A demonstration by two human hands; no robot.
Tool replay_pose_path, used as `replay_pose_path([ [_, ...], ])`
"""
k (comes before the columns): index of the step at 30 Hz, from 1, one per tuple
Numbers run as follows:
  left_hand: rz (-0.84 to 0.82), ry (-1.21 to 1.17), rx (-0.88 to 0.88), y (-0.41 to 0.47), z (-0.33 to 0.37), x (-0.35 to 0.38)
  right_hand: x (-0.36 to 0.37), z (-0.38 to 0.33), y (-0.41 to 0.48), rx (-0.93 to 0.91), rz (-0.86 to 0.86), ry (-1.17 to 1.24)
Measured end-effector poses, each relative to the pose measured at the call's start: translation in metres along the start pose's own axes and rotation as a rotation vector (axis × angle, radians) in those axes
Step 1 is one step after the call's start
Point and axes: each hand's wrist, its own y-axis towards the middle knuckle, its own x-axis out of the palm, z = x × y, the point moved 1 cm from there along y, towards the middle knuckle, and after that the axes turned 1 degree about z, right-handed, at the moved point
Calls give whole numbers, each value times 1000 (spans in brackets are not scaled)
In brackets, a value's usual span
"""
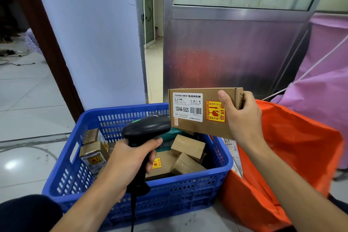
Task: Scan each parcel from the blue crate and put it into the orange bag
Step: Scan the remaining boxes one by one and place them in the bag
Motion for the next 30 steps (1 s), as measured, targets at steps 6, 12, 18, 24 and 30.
replay_pose_path([
  [6, 2, 8, 5, 1, 0, 0, 0, -1, -1, -11, -18, -5],
  [12, 10, -1, 6, 1, 0, 0, 0, 2, -1, -22, -20, -6],
  [18, 8, -12, 2, 1, -2, -1, -1, 2, -1, -34, -32, -18],
  [24, 6, -4, -1, 3, -4, -4, -14, 10, -2, -48, -44, -69],
  [30, 15, -4, -17, 3, -8, -2, -39, 23, 1, -92, -67, -277],
])
